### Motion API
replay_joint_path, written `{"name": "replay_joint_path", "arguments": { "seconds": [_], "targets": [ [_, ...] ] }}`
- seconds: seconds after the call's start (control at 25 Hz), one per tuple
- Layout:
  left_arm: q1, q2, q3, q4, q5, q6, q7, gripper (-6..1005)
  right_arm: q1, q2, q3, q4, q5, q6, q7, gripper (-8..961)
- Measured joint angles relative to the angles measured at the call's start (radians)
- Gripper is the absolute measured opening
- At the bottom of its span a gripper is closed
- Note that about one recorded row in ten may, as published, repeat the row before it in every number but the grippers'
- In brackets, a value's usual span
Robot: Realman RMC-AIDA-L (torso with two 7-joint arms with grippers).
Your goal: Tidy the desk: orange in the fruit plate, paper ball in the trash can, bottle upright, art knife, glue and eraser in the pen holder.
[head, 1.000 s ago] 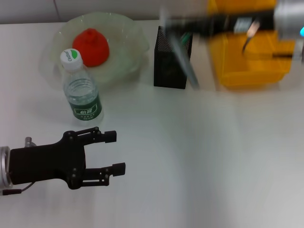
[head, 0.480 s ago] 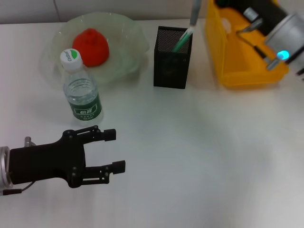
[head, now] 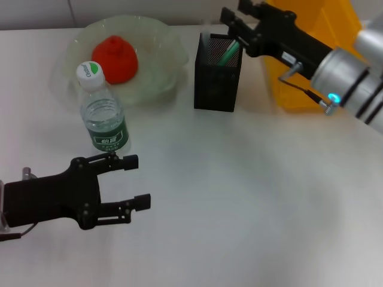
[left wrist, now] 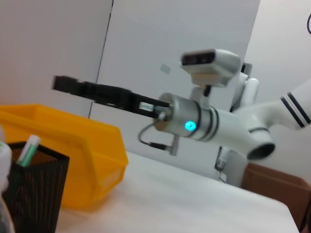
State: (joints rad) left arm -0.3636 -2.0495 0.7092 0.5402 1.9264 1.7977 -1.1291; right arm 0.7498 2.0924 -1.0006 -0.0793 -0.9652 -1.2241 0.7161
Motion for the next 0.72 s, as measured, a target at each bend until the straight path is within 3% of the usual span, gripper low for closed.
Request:
{"name": "replay_joint_path", "arguments": {
  "seconds": [0.08,0.16,0.24,0.28,0.32,0.4,0.48,0.72],
  "targets": [
    [0.0,0.002,-0.046,0.001,0.0,0.032,0.0,827,-0.079,-0.005,-0.002,-0.057,-0.005,-0.136,0.086,378],
    [-0.001,0.003,-0.062,0.001,0.0,0.044,0.0,827,-0.112,-0.009,-0.004,-0.093,-0.016,-0.185,0.133,474],
    [-0.001,0.015,-0.101,0.001,0.0,0.074,-0.002,827,-0.202,-0.017,-0.011,-0.216,-0.085,-0.291,0.216,569],
    [-0.003,0.026,-0.124,0.002,0.0,0.094,-0.009,827,-0.286,-0.027,-0.011,-0.345,-0.215,-0.399,0.264,617],
    [-0.003,0.026,-0.124,0.002,0.0,0.094,-0.009,827,-0.286,-0.027,-0.011,-0.345,-0.215,-0.399,0.264,640],
    [-0.006,0.034,-0.133,0.002,0.0,0.104,-0.013,827,-0.363,-0.039,0.007,-0.448,-0.37,-0.514,0.284,685],
    [-0.007,0.064,-0.141,0.012,0.0,0.136,-0.019,827,-0.433,-0.05,0.076,-0.504,-0.502,-0.655,0.283,730],
    [-0.011,0.109,-0.135,0.025,0.001,0.188,-0.034,827,-0.462,-0.053,0.204,-0.51,-0.662,-0.799,0.278,813]
  ]
}}
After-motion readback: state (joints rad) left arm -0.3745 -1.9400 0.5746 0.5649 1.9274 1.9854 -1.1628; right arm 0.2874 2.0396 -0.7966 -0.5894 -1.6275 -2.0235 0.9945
